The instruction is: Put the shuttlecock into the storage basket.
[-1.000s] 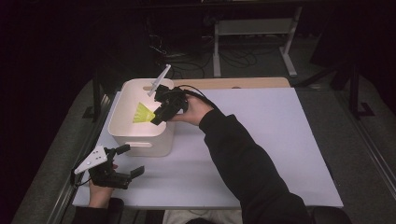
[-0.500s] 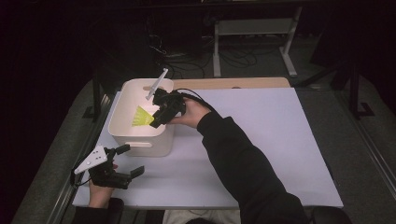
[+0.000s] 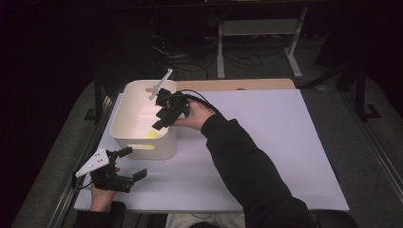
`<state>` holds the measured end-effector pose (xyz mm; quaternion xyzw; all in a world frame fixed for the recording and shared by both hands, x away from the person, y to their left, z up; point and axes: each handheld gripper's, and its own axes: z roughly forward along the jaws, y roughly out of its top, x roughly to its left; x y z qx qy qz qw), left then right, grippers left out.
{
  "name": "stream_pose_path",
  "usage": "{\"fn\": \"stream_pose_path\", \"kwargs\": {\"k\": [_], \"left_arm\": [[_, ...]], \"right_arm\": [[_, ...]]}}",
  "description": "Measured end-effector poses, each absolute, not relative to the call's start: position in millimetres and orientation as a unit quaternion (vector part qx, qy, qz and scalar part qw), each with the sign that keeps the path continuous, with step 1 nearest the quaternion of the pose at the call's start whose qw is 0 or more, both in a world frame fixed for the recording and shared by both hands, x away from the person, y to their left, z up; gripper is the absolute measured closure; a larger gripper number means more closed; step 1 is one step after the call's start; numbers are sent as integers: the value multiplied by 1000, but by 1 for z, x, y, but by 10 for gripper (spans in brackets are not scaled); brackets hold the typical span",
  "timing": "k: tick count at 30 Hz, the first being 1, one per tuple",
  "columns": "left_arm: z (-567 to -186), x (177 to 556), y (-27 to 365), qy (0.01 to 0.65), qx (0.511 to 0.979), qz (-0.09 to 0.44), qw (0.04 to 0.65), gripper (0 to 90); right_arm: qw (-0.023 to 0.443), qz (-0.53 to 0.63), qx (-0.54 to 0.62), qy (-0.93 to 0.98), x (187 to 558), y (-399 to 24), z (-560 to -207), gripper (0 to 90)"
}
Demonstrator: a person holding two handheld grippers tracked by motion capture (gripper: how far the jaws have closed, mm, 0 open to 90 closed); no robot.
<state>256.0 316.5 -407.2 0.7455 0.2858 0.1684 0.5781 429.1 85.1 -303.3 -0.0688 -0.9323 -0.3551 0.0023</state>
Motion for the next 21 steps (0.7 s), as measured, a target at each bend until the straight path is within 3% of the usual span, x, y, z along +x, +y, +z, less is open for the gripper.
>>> {"fn": "stream_pose_path", "kwargs": {"k": [13,21], "left_arm": [[-407,256,316,285,746,168,578,0],[-407,256,316,285,746,168,577,0]], "right_arm": [[-15,-374,-103,-922,429,68,-295,173],[-21,-389,-115,-914,431,54,-290,94]]}}
